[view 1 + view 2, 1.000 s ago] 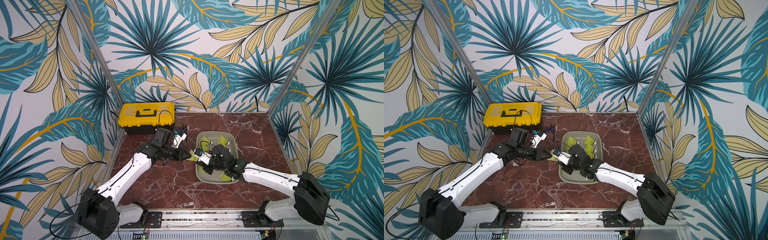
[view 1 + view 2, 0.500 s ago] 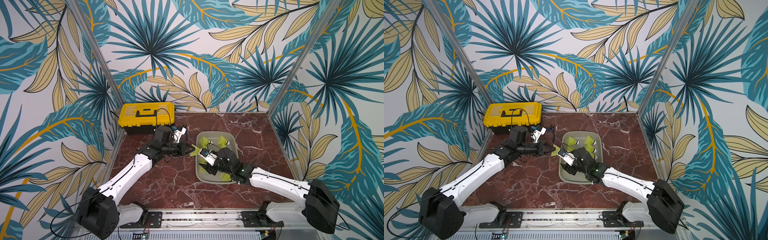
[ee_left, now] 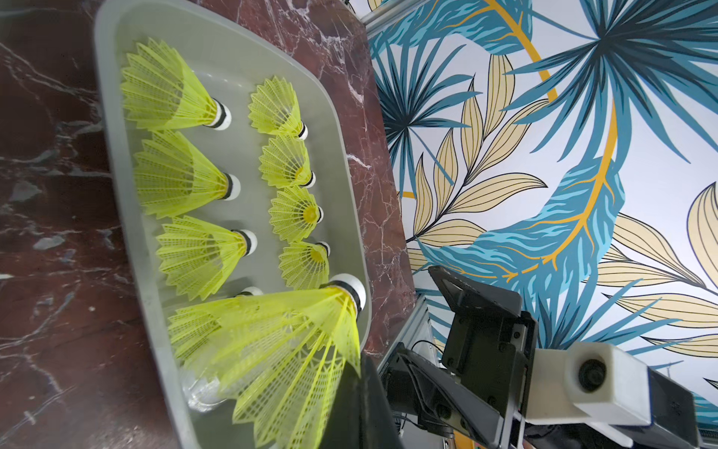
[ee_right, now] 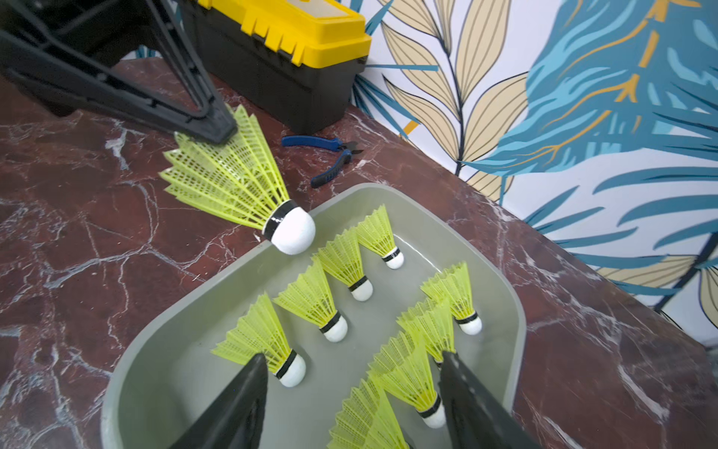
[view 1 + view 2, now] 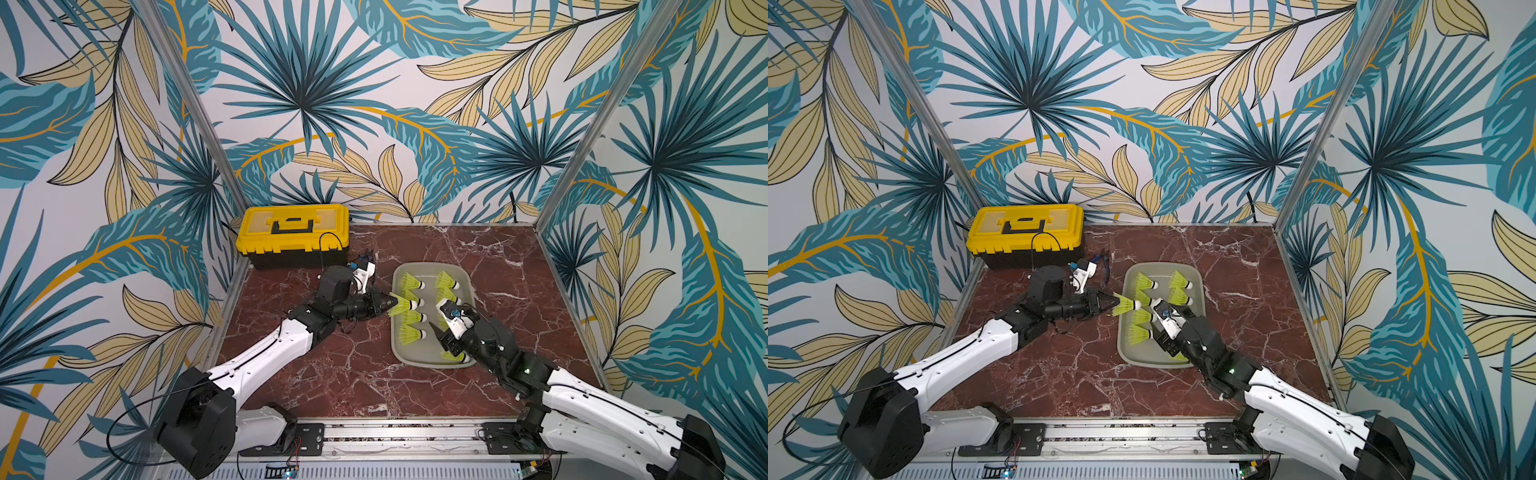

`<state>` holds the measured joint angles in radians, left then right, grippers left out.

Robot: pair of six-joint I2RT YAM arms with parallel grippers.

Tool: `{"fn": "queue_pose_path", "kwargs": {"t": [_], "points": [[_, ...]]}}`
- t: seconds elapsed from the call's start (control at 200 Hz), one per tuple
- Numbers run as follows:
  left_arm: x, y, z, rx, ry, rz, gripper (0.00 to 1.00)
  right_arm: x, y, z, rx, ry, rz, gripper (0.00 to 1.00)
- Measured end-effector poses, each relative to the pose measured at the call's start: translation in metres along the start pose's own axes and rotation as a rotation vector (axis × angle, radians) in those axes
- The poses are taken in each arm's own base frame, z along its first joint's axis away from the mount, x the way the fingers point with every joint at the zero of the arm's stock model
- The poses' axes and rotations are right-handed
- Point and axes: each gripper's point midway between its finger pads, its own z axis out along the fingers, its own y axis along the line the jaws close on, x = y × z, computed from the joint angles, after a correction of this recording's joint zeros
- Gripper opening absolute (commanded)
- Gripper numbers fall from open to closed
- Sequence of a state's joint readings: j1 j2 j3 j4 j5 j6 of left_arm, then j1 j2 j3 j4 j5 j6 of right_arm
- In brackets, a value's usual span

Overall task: Put the shuttlecocks into the storage box
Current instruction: Place the shuttlecock in the storage box.

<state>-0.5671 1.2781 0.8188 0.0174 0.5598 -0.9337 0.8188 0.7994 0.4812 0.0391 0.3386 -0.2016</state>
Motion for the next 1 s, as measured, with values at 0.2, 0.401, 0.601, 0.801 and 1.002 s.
{"fn": "queue_pose_path", "kwargs": {"t": [0.2,0.401,0.601,0.801,1.002], "points": [[0.025,0.004,0.015,-0.025,0.025,-0.032,0.00,-0.006,-0.020,-0.016,0.084,-0.040,0.046,0.70],[0.051,0.011,0.025,-0.071,0.045,-0.071,0.00,-0.007,-0.030,-0.022,0.130,-0.043,0.056,0.70],[0.066,0.010,0.030,-0.089,0.048,-0.103,0.00,-0.003,-0.031,-0.022,0.139,-0.026,0.051,0.70],[0.079,0.018,0.036,-0.119,0.066,-0.135,0.00,0.000,-0.031,-0.022,0.138,-0.018,0.047,0.70],[0.090,0.029,0.046,-0.154,0.094,-0.159,0.00,0.000,-0.031,-0.022,0.138,-0.016,0.049,0.70]]}}
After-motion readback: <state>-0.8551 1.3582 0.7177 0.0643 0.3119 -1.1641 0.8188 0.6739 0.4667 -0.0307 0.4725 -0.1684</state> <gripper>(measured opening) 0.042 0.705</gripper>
